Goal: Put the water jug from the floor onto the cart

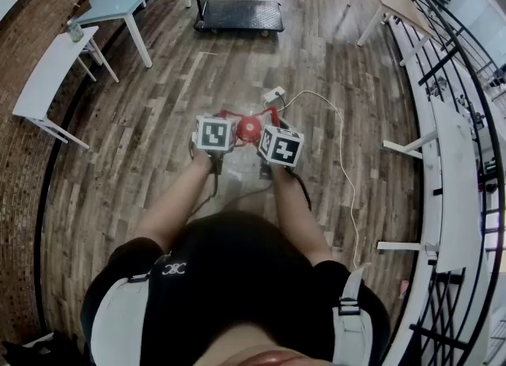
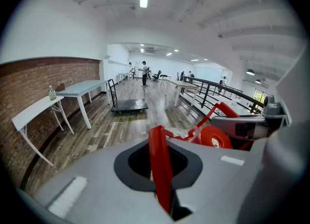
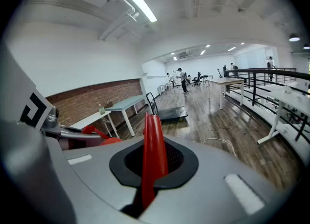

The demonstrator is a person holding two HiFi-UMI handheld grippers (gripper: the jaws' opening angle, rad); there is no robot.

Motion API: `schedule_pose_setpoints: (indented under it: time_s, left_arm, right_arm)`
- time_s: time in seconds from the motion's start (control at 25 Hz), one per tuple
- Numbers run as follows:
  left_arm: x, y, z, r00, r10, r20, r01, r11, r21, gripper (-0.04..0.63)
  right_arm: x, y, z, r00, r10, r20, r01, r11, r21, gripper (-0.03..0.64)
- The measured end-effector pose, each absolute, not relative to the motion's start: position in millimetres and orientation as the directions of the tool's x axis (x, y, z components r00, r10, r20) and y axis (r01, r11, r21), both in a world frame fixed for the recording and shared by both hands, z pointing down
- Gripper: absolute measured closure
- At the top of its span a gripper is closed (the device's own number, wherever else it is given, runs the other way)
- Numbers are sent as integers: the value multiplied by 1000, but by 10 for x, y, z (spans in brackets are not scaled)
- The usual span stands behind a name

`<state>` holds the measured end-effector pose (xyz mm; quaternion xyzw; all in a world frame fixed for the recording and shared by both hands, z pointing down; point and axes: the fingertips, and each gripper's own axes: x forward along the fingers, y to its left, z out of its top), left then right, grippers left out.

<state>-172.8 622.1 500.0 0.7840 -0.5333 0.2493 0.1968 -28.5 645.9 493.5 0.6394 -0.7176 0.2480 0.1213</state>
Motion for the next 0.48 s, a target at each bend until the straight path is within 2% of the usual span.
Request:
schedule_pose_setpoints:
  time_s: [0.36, 0.48]
  left_arm:
    - [-1673, 6290, 5127, 316, -713, 626, -931, -361, 58, 595]
    - [-1659, 6313, 5327, 337, -688, 643, -929, -355, 107, 595]
  right_arm:
    - [-250, 6500, 5064, -153, -841, 519, -977, 49, -208, 601]
    - [-250, 6520, 5127, -157, -831, 533, -974, 41, -222, 600]
